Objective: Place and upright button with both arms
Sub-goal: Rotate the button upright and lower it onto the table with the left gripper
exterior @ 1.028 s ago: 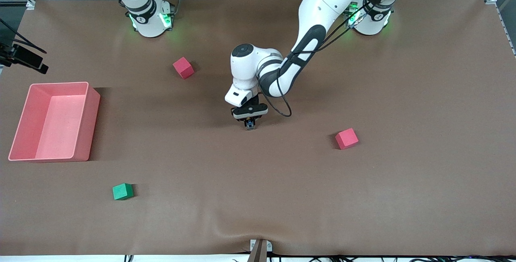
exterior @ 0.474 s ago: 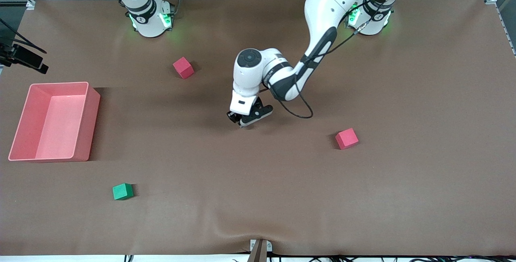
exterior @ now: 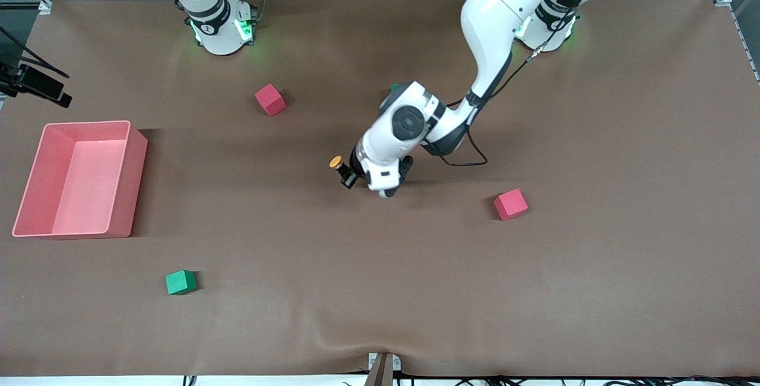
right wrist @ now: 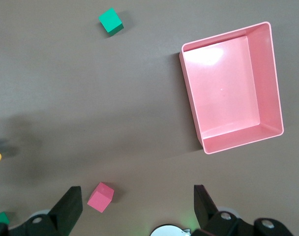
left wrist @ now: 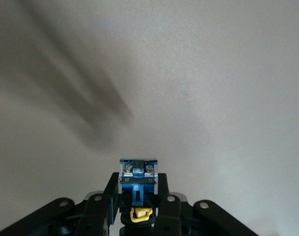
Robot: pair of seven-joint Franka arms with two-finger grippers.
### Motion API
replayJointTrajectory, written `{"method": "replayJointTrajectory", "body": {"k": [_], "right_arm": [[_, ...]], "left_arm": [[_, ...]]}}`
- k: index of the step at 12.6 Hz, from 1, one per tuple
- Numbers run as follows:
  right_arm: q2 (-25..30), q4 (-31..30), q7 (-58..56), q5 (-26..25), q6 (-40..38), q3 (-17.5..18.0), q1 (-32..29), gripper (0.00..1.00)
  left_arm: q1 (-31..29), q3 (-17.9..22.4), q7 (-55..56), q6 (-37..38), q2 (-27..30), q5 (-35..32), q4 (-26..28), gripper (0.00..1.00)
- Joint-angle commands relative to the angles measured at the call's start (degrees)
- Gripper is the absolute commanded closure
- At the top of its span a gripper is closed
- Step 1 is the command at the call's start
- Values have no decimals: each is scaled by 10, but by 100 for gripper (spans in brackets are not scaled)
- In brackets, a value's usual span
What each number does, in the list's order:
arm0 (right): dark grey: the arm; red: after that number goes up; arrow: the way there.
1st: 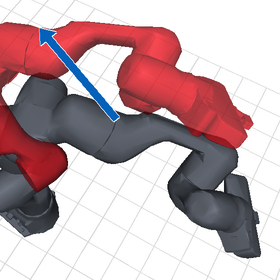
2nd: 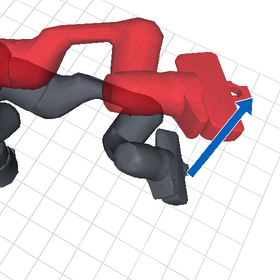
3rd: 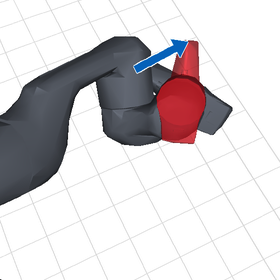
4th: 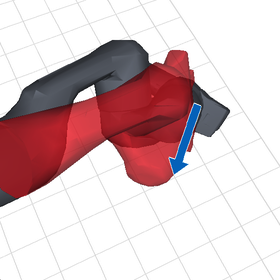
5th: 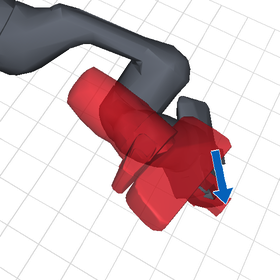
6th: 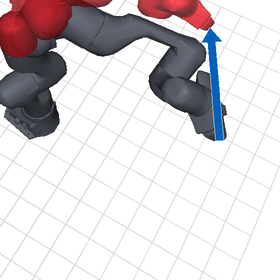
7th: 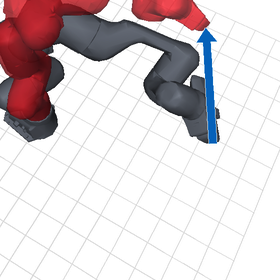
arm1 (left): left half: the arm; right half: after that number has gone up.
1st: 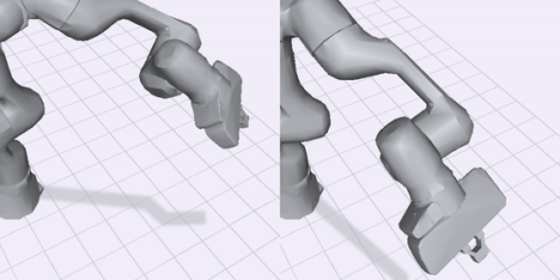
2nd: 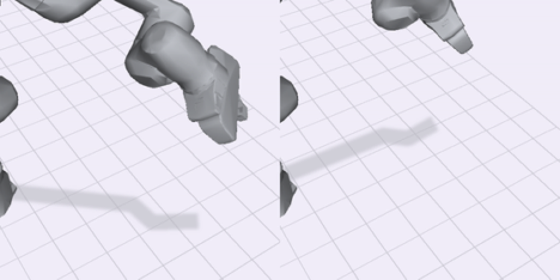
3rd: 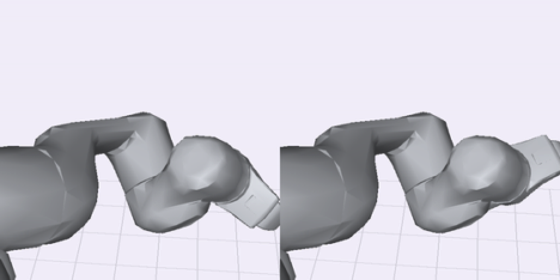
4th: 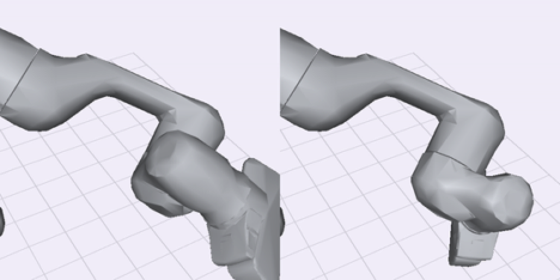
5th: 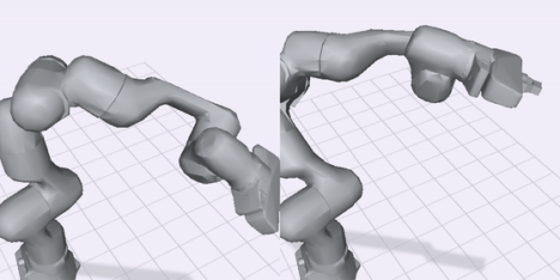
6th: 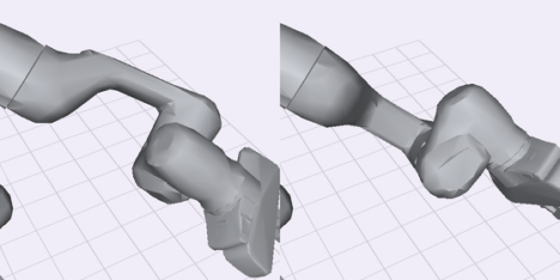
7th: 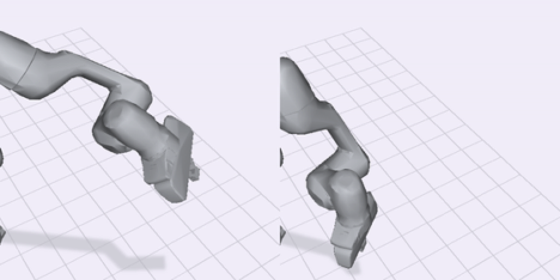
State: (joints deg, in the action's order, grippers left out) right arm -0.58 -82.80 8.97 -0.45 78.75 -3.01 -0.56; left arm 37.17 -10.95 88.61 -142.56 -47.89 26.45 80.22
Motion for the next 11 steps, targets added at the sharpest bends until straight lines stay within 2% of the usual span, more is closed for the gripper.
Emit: {"method": "replayJointTrajectory", "body": {"k": [1,2,4,9,11], "right_arm": [[8,-3,-6,-10,-7,4,-8,0],[8,-3,-6,-10,-7,4,-8,0],[8,-3,-5,-10,-10,4,-8,0],[8,-3,-5,-10,-10,4,-8,0],[8,-2,-6,-9,-9,4,-8,0]], "left_arm": [[-37,-7,-88,-11,-1,174,6,100],[-46,-7,-137,-11,-6,241,8,100],[-51,-7,-208,-11,-16,321,13,100],[-71,-6,-226,-11,-56,404,13,89],[-80,-5,-235,-11,-62,409,13,80]]}}
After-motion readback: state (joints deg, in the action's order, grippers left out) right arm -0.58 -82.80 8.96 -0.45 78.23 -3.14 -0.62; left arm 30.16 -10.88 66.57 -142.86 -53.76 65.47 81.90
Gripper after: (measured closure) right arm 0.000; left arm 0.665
